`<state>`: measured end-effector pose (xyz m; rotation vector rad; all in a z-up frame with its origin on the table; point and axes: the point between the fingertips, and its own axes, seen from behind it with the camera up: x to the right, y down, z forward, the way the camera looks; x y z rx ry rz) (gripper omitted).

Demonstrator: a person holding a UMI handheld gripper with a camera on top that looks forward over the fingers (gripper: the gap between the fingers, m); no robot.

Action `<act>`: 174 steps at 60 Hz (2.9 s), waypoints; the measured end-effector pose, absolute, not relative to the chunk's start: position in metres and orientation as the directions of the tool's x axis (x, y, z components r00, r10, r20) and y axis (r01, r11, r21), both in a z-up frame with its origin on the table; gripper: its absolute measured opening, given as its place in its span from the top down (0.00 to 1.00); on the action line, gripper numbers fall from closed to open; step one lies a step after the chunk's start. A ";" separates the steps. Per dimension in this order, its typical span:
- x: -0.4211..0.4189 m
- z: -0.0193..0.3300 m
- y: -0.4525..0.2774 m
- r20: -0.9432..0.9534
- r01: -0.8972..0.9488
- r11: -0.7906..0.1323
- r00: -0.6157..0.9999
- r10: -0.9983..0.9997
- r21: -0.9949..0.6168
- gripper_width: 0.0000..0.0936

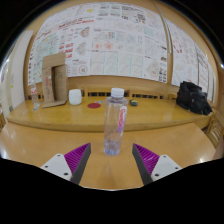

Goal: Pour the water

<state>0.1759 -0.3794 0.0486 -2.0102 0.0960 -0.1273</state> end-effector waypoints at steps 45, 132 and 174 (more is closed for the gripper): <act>0.231 0.043 -0.250 0.069 0.016 -0.352 0.988 -0.136 -0.936 0.62; 0.071 0.312 0.144 0.995 0.998 -0.044 -0.051 -0.082 0.048 0.62; 0.093 0.085 0.086 0.039 0.070 -0.393 0.996 0.085 -0.917 0.62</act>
